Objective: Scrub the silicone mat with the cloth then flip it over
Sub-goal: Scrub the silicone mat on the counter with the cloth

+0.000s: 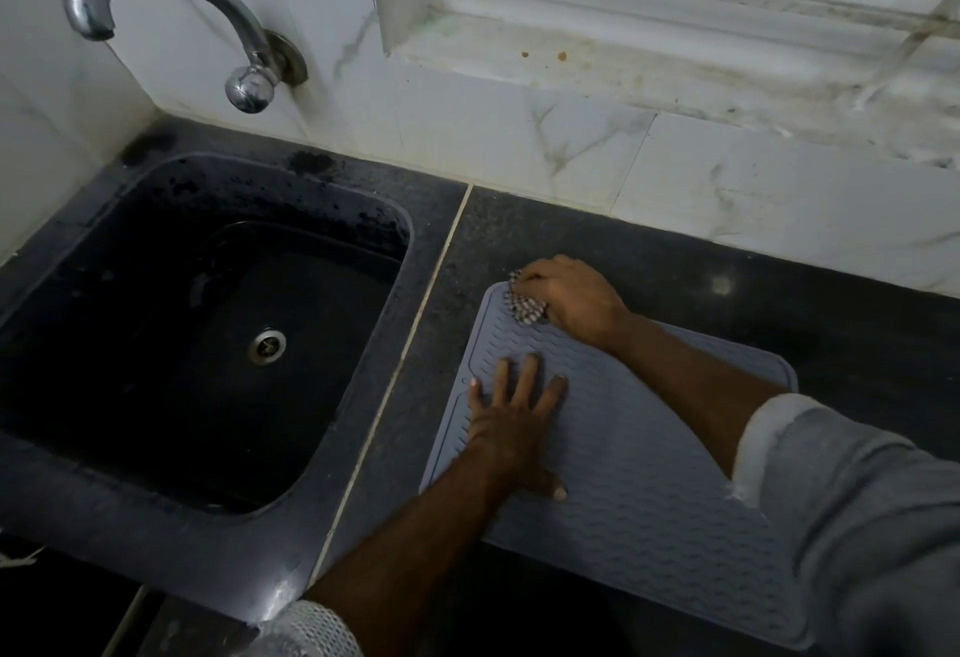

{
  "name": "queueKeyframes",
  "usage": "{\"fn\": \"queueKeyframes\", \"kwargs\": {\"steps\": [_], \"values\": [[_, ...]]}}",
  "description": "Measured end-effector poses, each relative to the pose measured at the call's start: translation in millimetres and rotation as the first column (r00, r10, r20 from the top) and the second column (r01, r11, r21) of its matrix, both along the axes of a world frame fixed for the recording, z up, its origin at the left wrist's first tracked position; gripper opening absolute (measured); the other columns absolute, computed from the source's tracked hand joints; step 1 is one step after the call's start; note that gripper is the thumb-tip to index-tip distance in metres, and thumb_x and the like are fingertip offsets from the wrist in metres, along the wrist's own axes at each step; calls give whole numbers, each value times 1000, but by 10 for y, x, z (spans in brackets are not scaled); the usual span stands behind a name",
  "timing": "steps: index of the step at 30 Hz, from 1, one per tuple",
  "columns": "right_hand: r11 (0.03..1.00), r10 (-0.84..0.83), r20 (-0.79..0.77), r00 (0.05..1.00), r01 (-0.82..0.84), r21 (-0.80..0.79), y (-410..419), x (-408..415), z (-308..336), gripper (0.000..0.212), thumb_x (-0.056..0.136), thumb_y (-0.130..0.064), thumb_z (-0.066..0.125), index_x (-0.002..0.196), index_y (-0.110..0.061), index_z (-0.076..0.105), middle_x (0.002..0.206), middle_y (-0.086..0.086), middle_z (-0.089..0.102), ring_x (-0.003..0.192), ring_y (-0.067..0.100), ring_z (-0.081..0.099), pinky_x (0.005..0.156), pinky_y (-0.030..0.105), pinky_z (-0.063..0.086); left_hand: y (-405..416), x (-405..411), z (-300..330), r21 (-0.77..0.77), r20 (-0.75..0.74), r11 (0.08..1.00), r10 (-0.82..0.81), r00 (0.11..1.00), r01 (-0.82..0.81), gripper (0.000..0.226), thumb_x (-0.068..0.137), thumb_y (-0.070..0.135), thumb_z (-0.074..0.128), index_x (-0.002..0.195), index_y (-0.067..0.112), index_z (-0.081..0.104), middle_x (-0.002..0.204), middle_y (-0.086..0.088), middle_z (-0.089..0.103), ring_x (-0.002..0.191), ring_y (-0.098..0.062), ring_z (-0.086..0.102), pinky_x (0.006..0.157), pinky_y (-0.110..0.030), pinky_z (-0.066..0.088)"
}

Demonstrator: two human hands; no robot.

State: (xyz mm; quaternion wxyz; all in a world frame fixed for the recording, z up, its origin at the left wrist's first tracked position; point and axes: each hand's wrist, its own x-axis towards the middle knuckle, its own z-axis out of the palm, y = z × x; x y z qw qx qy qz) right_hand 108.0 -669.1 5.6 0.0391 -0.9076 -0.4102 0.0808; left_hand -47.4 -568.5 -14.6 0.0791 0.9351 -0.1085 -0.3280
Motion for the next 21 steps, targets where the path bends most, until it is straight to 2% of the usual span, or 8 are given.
{"fn": "queueKeyframes", "kwargs": {"steps": [4, 8, 12, 14, 17, 21], "values": [[997, 47, 5, 999, -47, -60, 273, -33, -80, 41, 95, -16, 49, 136, -18, 46, 143, 7, 42, 124, 29, 39, 102, 40, 36, 6, -16, 50, -1, 2, 1000, -3, 1000, 3, 129, 66, 58, 77, 149, 34, -19, 153, -5, -35, 139, -38, -31, 110, -68, -8], [992, 73, 27, 997, -70, -105, -44, -76, -148, 45, 93, -22, 50, 137, -21, 43, 141, 7, 43, 122, 29, 41, 101, 40, 36, 2, -15, 68, 12, 8, 1000, -3, 1000, 3, 128, 68, 58, 76, 150, 33, -19, 153, -6, -35, 139, -38, -31, 111, -67, -8], [988, 100, 28, 995, -96, -125, -294, -51, -83, 39, 94, -23, 49, 133, -24, 49, 137, 3, 48, 118, 25, 44, 98, 36, 36, 5, -24, 59, 4, 4, 1000, 0, 1000, 0, 127, 68, 59, 75, 149, 34, -19, 153, -6, -35, 139, -37, -31, 111, -67, -9], [993, 91, 21, 996, -89, -84, -196, -17, -20, 39, 94, -24, 50, 132, -23, 50, 138, 4, 48, 119, 26, 43, 100, 38, 36, 7, -29, 50, 5, 5, 1000, -2, 1000, 2, 128, 68, 59, 75, 149, 34, -20, 153, -5, -36, 139, -37, -31, 110, -67, -10], [996, 84, 35, 996, -84, -4, 149, 10, -5, 45, 90, -13, 55, 134, -18, 49, 141, 9, 45, 123, 30, 41, 102, 43, 37, 7, -30, 45, 8, 4, 1000, -4, 1000, 4, 128, 67, 60, 75, 149, 34, -21, 152, -5, -37, 139, -36, -32, 110, -67, -10], [982, 145, 46, 988, -138, -130, 287, -76, -131, 45, 93, -14, 50, 137, -21, 43, 143, 7, 42, 125, 29, 39, 102, 41, 37, 3, -33, 44, 13, -1, 1000, -2, 1000, 2, 128, 69, 60, 74, 148, 34, -22, 152, -5, -38, 138, -36, -33, 111, -66, -10]]}}
